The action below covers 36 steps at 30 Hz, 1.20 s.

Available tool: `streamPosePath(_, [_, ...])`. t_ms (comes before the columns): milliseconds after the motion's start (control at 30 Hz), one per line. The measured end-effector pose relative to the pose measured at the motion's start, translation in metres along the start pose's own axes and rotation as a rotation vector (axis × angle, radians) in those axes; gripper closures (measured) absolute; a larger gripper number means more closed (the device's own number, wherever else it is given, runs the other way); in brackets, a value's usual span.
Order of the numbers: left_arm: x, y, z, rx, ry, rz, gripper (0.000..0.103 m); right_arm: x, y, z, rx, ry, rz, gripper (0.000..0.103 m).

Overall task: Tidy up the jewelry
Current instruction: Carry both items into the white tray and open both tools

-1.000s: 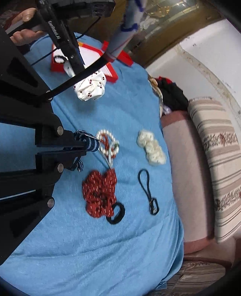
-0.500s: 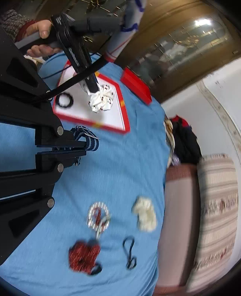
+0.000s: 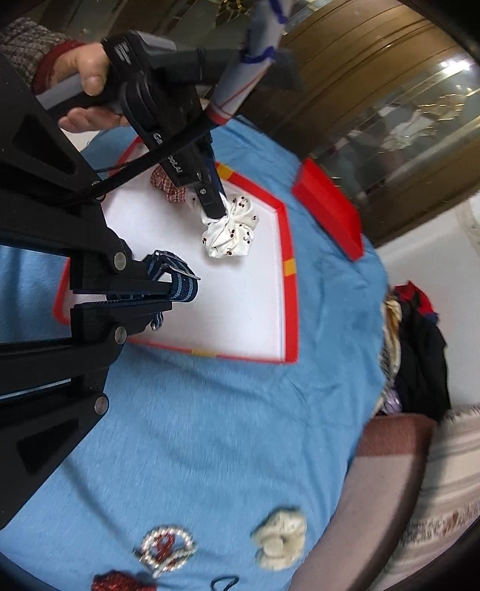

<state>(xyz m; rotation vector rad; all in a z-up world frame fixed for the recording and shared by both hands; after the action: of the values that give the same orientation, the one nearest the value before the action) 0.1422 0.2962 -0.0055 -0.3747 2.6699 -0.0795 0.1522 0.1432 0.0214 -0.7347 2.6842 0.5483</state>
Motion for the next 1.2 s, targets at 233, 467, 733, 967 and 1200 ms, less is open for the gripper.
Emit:
streamPosePath(233, [0.000, 0.019, 0.012, -0.020, 0.013, -0.032, 0.087, -0.026, 0.010, 0.033, 0.005, 0.036, -0.009, 0.100])
streamPosePath(467, [-0.001, 0.032, 0.016, -0.021, 0.007, -0.069, 0.079, -0.043, 0.018, 0.064, 0.007, 0.063, -0.007, 0.100])
streamPosePath(733, [0.000, 0.040, -0.001, 0.009, -0.023, -0.126, 0.064, -0.044, 0.015, 0.062, 0.057, 0.034, -0.021, 0.078])
streamPosePath(967, [0.007, 0.036, -0.030, -0.033, -0.089, -0.135, 0.056, -0.042, 0.008, 0.046, 0.060, 0.005, -0.006, 0.066])
streamPosePath(1200, [0.016, 0.024, -0.056, -0.085, -0.145, -0.115, 0.050, -0.035, 0.008, 0.024, 0.069, -0.034, -0.012, 0.058])
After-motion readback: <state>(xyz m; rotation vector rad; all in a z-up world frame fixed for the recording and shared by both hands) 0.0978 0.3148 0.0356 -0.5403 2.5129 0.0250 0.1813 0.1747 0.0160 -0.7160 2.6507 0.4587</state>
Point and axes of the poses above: each gripper's, at about its wrist camera, not at the fingertips, and z roughly the way its jaws point, y to its left, x to its underside, the point moved 1 cm from there along z, roughly the way its jaws point, and after that the axes turned 10 degrees about y, right-handed, at the moved point
